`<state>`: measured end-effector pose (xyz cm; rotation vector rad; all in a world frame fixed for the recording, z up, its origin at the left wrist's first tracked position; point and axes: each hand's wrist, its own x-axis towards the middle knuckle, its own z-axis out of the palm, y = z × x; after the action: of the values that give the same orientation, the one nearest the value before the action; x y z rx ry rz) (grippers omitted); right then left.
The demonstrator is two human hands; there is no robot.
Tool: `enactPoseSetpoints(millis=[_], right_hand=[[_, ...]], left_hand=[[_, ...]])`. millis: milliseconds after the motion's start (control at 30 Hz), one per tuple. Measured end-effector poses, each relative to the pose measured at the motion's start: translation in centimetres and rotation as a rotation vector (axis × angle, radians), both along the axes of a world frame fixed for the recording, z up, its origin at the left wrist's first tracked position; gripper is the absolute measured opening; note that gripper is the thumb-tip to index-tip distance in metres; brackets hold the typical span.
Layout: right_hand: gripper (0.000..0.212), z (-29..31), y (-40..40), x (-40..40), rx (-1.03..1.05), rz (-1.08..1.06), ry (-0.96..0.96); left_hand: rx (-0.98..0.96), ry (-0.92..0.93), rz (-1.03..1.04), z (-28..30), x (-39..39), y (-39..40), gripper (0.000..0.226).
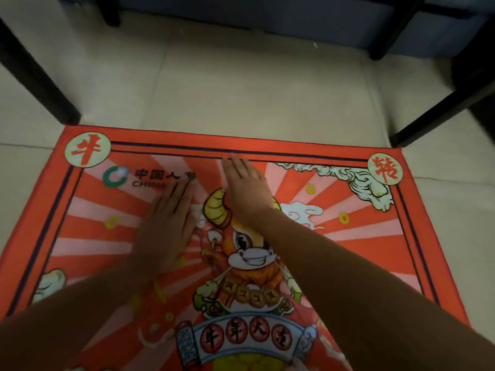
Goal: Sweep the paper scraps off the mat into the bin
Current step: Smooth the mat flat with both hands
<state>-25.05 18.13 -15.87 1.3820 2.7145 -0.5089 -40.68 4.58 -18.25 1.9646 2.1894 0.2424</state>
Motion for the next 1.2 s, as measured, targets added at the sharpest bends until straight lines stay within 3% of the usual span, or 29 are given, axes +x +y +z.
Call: enactPoseSetpoints(millis=[233, 400, 567, 733, 833, 967, 1100, 1200], right_hand=[[0.057, -0.1, 6.9, 11.8, 0.07, -0.265, -0.016], [0.068, -0.8, 9.2, 18.7, 0.069, -0.397, -0.037], [0.08, -1.5, 9.2, 19.6, 0.074, -0.457, -0.04], [0.059, -1.5, 10.1, 21.8, 0.137, -0.357, 0.078], [0.058, -1.8, 11.2, 25.4, 0.169, -0.261, 0.12], [0.065, -2.5, 11.7, 27.9, 0.204, -0.452, 0.016], [0.068, -2.5, 12.5, 27.7, 0.192, -0.639, 0.032], [0.067, -2.4, 12.7, 27.9, 0.194, -0.638, 0.019]], left_hand=[[0.021, 0.046, -0.123, -0.6, 7.4, 9.6, 0.066], [0.06, 0.072, -0.162, -0.7, 12.2, 13.8, 0.061], [0.067, 0.034, -0.185, -0.7, 16.7, 17.4, 0.064], [0.067, 0.023, -0.173, -0.7, 23.1, 19.8, 0.063], [0.082, 0.052, -0.137, -1.2, 24.0, 19.9, 0.058], [0.107, 0.075, -0.149, -1.4, 23.8, 19.8, 0.052], [0.103, 0.075, -0.144, -1.3, 24.0, 19.7, 0.053], [0.107, 0.072, -0.187, -1.0, 24.0, 20.0, 0.055]])
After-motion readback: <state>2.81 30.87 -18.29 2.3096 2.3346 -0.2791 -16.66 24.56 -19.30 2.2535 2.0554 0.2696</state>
